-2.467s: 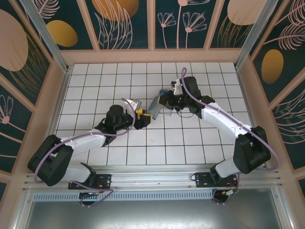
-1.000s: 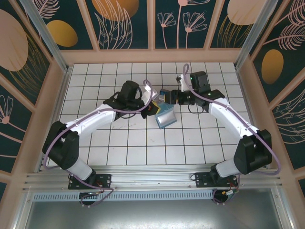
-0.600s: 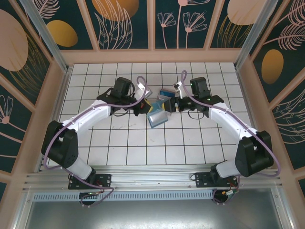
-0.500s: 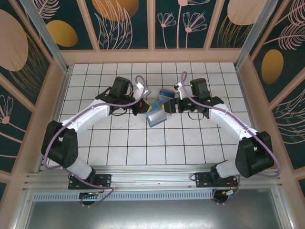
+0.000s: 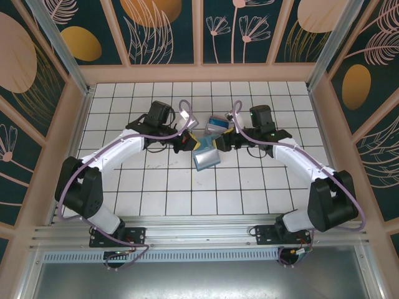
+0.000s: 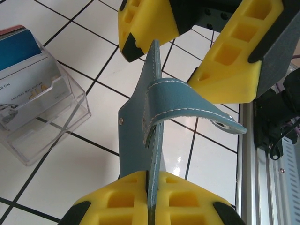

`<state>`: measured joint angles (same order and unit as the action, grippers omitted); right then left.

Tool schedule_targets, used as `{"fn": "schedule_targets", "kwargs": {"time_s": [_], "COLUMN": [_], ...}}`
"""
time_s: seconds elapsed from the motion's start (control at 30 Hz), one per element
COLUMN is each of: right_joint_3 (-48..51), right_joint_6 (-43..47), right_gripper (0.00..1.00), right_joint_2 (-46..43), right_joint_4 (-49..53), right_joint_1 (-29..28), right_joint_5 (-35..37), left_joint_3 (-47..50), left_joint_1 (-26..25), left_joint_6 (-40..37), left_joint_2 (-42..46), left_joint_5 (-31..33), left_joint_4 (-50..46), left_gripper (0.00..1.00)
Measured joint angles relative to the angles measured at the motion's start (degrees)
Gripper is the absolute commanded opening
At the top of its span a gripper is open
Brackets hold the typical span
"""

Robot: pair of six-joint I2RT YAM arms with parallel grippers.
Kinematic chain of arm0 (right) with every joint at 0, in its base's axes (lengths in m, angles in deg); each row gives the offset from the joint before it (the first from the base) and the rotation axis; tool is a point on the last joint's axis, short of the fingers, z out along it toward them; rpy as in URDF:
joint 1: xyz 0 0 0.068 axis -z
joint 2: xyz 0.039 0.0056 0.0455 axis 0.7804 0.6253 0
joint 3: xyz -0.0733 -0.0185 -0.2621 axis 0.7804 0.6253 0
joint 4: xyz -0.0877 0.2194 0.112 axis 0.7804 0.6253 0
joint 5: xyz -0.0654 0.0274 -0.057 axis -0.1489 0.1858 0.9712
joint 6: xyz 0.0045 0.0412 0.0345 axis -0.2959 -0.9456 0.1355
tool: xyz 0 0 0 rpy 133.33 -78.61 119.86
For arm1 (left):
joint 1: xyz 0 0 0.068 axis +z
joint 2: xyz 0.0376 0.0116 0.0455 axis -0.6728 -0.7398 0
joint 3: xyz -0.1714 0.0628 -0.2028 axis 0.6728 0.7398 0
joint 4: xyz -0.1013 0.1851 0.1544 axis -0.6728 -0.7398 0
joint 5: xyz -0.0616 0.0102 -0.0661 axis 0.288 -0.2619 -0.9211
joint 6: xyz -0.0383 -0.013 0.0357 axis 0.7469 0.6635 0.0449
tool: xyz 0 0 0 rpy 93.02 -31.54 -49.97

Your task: Put the credit cards into the card holder

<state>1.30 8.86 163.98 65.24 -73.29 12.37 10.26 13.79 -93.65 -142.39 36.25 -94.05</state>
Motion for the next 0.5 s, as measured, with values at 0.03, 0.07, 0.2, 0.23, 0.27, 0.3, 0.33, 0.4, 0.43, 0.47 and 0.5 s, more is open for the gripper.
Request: {"fn": "schedule_targets", "kwargs": {"time_s": [0.03, 0.07, 0.2, 0.23, 0.27, 0.3, 0.33, 0.4, 0.43, 0.47, 0.5], "right_joint_3": [-0.3, -1.0, -4.9, -5.3, -5.7, -6.1, -6.4, -7.0, -7.3, -7.6, -7.6], "right_joint_6": [0.6, 1.4, 4.0, 4.4, 4.8, 5.4, 5.7, 6.2, 6.3, 6.4, 6.3], "right_gripper": [0.66, 0.64, 0.51, 0.46, 0.39, 0.32, 0.27, 0.19, 0.17, 0.14, 0.12], "right_joint_2": [0.6, 1.6, 7.1, 7.9, 8.5, 9.0, 9.3, 9.6, 9.6, 9.6, 9.6], "right_joint_4": [0.0, 0.2, 1.7, 2.0, 2.4, 3.0, 3.3, 4.6, 5.1, 5.5, 5.6], "right_joint_1": [-0.2, -0.6, -1.6, -1.8, -2.0, -2.1, -2.2, -2.2, -2.3, -2.4, -2.5], "right_joint_5": [-0.4, -0.9, -4.4, -5.0, -5.4, -5.6, -5.8, -6.3, -6.6, -6.8, -6.9], "left_joint_3": [0.0, 0.0, 0.0, -0.1, -0.1, -0.1, -0.1, -0.1, -0.1, -0.2, -0.2], "left_joint_1": [0.0, 0.1, 0.7, 0.8, 1.0, 1.2, 1.5, 1.8, 1.9, 1.9, 1.9], "left_joint_6": [-0.2, -0.3, -0.5, -0.6, -0.7, -0.7, -0.6, -0.6, -0.6, -0.3, 0.2], "left_joint_2": [-0.2, -0.4, -0.7, -0.7, -0.7, -0.7, -0.7, -0.7, -0.7, -0.7, -0.7], "left_joint_5": [-0.6, -1.4, -3.3, -3.4, -3.4, -3.4, -3.4, -3.1, -2.6, -1.9, -1.2], "left_joint_4": [0.0, 0.0, -0.3, -0.4, -0.6, -0.9, -1.2, -1.2, -1.1, -1.0, -0.7], "left_gripper": [0.01, 0.02, 0.02, 0.02, 0.03, 0.03, 0.03, 0.09, 0.15, 0.28, 0.41]}}
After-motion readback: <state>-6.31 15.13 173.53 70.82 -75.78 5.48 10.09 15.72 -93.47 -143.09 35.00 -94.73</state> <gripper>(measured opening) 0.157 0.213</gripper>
